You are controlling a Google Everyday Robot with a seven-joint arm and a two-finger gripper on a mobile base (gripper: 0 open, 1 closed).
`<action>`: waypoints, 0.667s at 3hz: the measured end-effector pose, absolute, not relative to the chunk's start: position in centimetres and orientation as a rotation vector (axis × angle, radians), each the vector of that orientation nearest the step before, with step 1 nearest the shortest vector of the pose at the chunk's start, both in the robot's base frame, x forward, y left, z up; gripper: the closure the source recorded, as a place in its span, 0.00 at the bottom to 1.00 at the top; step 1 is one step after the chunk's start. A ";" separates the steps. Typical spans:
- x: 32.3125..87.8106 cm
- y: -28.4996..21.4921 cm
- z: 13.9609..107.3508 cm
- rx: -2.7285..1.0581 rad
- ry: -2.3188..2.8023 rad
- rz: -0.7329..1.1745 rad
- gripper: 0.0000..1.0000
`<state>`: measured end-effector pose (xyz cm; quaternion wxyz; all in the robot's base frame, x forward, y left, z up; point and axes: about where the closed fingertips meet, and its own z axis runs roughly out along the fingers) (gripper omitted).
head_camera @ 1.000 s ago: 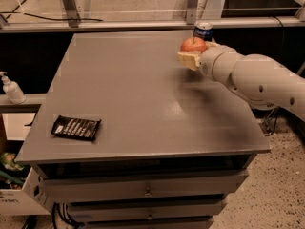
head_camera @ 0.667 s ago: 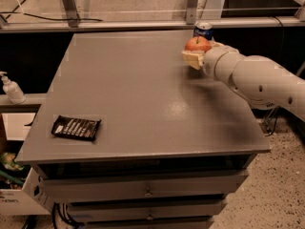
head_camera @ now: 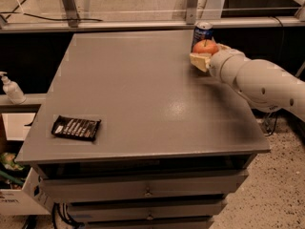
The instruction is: Move apple near pepsi can
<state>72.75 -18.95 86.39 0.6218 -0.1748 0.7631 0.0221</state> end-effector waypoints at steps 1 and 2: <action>72.7 -19.3 85.4 -0.406 1.778 0.052 0.82; 72.7 -19.2 84.8 -0.418 1.793 0.056 0.59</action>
Offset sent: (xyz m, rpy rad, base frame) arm -0.0007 -0.0062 -0.0233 -0.0170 0.0626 0.0136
